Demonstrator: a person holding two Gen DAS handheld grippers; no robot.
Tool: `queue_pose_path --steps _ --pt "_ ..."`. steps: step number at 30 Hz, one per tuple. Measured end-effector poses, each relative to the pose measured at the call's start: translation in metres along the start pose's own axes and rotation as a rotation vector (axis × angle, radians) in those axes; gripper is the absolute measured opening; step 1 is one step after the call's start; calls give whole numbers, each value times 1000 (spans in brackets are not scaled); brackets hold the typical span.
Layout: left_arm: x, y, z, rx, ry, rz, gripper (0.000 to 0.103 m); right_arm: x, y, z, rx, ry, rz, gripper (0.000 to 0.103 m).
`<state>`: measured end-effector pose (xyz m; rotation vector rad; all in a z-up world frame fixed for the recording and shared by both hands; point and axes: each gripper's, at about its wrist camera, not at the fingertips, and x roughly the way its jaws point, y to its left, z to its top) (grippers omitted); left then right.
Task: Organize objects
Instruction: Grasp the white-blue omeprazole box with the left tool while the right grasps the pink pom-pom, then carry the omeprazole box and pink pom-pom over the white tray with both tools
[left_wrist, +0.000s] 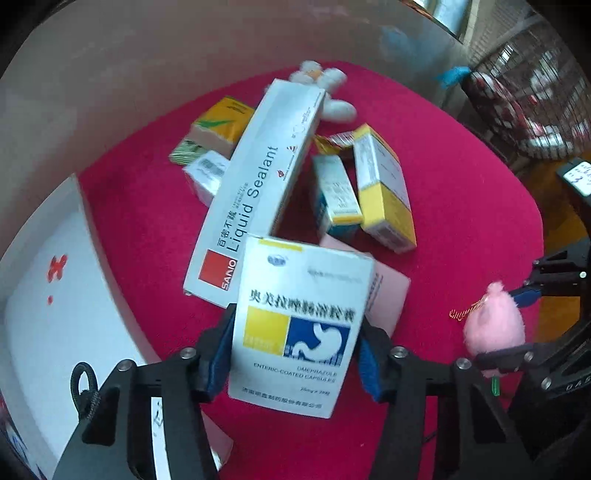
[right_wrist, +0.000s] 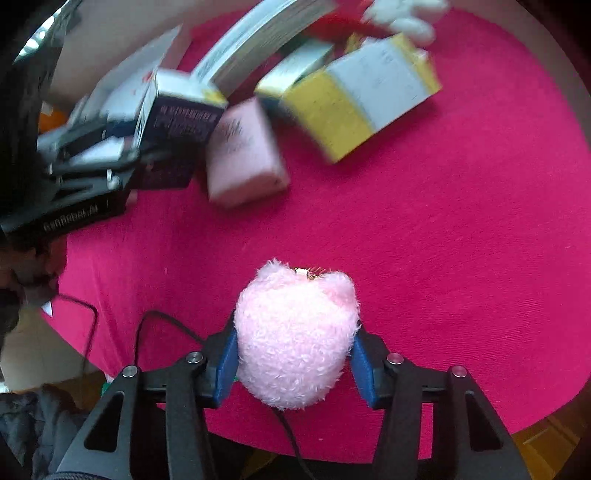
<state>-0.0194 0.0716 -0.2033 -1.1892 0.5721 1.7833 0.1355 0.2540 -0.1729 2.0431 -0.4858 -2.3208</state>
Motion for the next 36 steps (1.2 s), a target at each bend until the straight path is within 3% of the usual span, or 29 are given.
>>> queue_pose_path --steps 7,9,11,16,22,27,36 --pt "-48 -20 10 -105 -90 101 52 -86 -34 8 19 -234 -29 56" --pt "-63 -25 18 -153 -109 120 52 -89 -8 29 23 -295 -37 56" --pt "-76 -30 25 -177 -124 145 52 -112 -5 38 31 -363 -33 56" --pt "-110 -38 44 -243 -177 206 52 -139 18 104 24 -498 -45 56" --pt "-142 -33 55 -338 -212 290 52 -170 38 116 -17 -641 -98 56" --pt "-162 -30 58 -392 -257 373 52 -182 54 118 -38 -710 -134 57" --pt "-173 -22 47 -431 -281 431 52 -178 68 125 -85 -715 -113 57"
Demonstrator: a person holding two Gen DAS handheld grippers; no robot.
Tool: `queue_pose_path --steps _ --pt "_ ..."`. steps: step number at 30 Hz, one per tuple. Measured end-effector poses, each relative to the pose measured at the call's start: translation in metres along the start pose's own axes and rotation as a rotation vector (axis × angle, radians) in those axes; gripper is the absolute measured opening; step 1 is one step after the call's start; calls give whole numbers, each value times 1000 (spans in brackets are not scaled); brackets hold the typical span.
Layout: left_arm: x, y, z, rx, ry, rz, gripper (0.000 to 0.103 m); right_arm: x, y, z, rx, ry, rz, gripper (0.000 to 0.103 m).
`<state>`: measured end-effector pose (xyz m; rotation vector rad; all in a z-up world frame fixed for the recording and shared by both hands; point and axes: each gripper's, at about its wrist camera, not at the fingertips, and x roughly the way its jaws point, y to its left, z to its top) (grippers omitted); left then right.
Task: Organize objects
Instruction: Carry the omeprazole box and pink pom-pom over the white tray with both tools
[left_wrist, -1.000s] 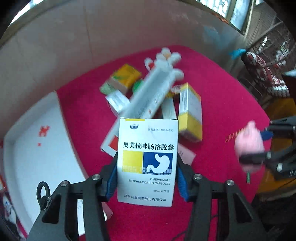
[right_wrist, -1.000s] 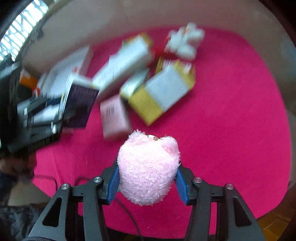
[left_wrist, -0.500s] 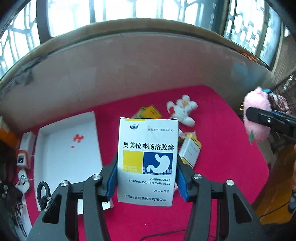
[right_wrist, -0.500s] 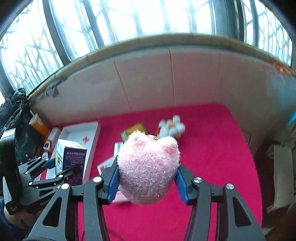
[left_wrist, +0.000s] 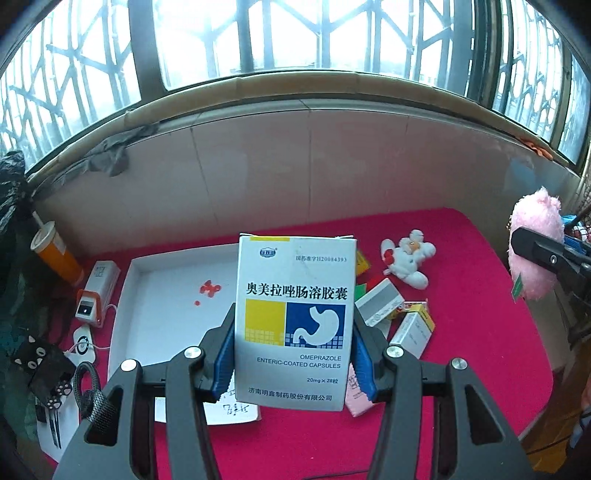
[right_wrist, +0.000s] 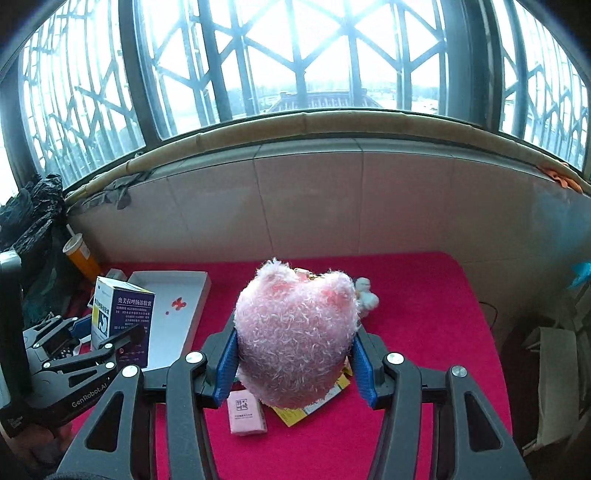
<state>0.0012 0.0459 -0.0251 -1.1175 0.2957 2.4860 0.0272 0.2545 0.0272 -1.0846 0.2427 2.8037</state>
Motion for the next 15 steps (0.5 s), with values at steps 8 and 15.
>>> queue_pose_path --steps 8,15 --pt "2 22 -3 -39 0 29 52 13 20 3 -31 22 20 57" --pt "4 47 -7 -85 0 58 52 20 37 6 -65 22 37 57"
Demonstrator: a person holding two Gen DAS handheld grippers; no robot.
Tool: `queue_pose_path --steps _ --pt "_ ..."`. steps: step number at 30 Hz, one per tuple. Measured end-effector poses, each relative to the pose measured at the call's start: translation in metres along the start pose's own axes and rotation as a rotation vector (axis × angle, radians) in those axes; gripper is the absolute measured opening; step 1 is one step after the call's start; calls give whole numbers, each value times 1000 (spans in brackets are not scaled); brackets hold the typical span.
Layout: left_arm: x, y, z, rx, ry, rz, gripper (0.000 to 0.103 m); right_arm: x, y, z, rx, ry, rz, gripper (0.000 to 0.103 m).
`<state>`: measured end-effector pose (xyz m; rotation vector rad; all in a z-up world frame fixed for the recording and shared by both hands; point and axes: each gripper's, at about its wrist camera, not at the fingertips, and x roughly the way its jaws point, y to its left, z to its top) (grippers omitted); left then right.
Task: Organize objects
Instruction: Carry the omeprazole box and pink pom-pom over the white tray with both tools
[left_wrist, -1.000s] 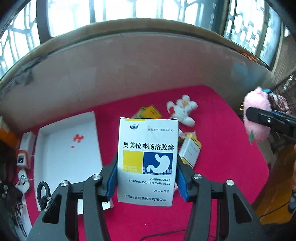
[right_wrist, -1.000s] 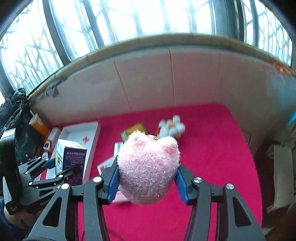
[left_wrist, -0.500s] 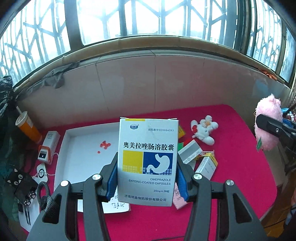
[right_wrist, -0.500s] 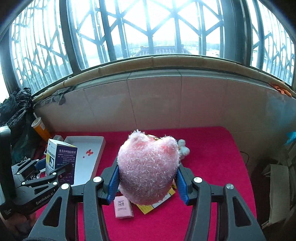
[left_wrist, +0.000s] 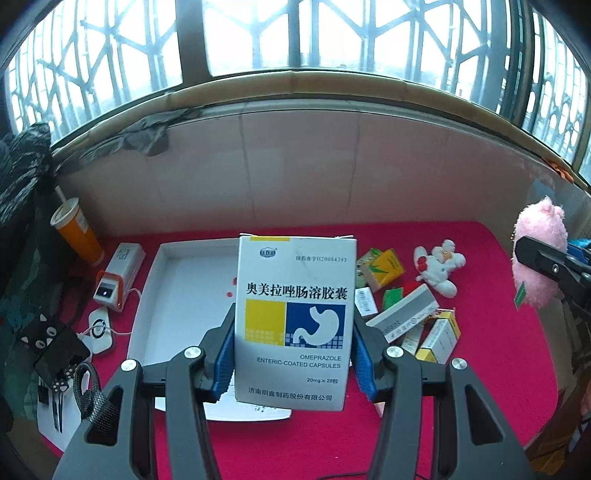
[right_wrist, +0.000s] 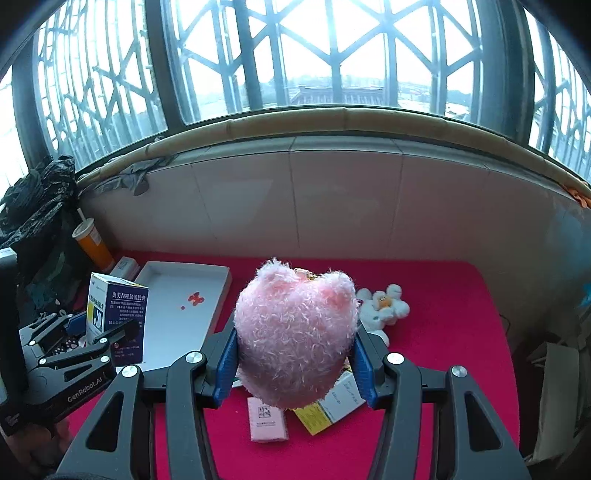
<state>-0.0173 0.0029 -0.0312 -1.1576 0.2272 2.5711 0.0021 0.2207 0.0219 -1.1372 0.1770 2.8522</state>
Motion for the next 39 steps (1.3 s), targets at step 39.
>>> queue_pose_path --steps 39 --pt "31 115 -16 -166 68 99 52 51 102 29 -150 45 51 58"
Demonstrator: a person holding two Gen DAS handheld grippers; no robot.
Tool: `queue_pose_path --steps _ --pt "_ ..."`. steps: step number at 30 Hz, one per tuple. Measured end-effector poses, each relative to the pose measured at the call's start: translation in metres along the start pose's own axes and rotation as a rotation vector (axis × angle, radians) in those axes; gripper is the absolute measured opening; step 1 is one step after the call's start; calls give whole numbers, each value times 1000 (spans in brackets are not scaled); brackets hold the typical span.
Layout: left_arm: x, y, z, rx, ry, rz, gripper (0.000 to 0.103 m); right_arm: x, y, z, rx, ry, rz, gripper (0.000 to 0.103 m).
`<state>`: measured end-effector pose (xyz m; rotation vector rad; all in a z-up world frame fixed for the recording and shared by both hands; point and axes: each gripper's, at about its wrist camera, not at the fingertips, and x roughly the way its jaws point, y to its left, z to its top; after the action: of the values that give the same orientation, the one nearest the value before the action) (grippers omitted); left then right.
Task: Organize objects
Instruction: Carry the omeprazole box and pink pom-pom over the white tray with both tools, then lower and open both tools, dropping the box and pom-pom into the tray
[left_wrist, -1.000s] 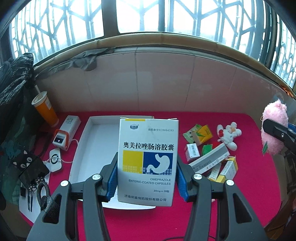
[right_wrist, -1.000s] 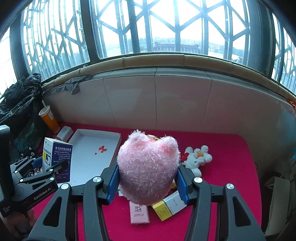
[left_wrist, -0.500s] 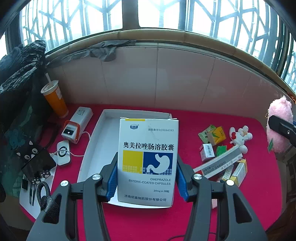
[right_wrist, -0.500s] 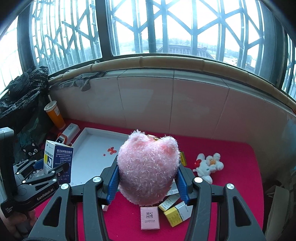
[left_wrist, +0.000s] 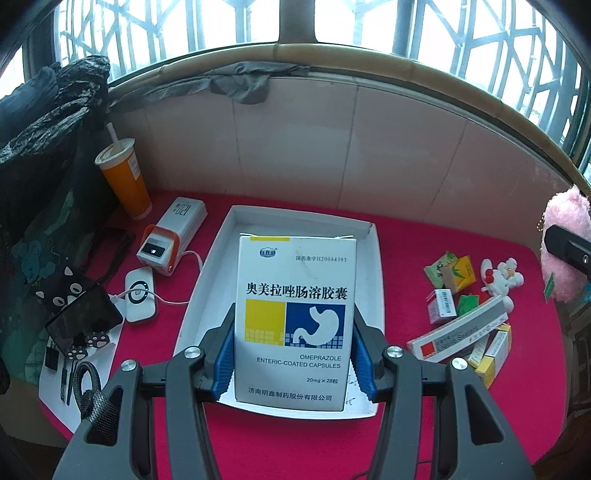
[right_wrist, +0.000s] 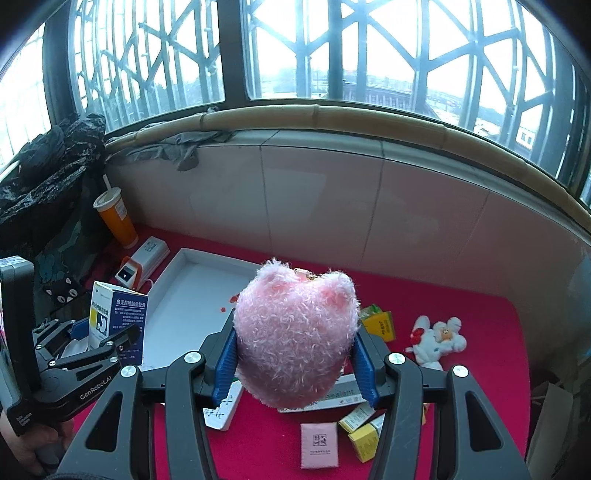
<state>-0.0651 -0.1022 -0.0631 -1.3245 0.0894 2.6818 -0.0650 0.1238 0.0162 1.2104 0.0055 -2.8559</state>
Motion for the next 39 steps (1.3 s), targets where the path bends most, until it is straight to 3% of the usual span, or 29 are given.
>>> queue_pose_path --steps 12,24,28,37,38,39 --pt "32 32 2 -21 50 15 52 31 44 13 -65 40 24 58" --pt "94 61 1 2 187 -28 53 95 93 17 -108 203 77 58" --pt "107 63 3 24 210 -40 53 118 102 14 -103 271 81 58" --pt "128 69 2 39 242 -51 54 149 118 9 -133 337 68 61" --pt "129 70 1 39 236 -49 56 150 119 9 -129 338 72 62" --pt "129 71 0 34 229 -49 64 150 119 10 -124 337 77 62"
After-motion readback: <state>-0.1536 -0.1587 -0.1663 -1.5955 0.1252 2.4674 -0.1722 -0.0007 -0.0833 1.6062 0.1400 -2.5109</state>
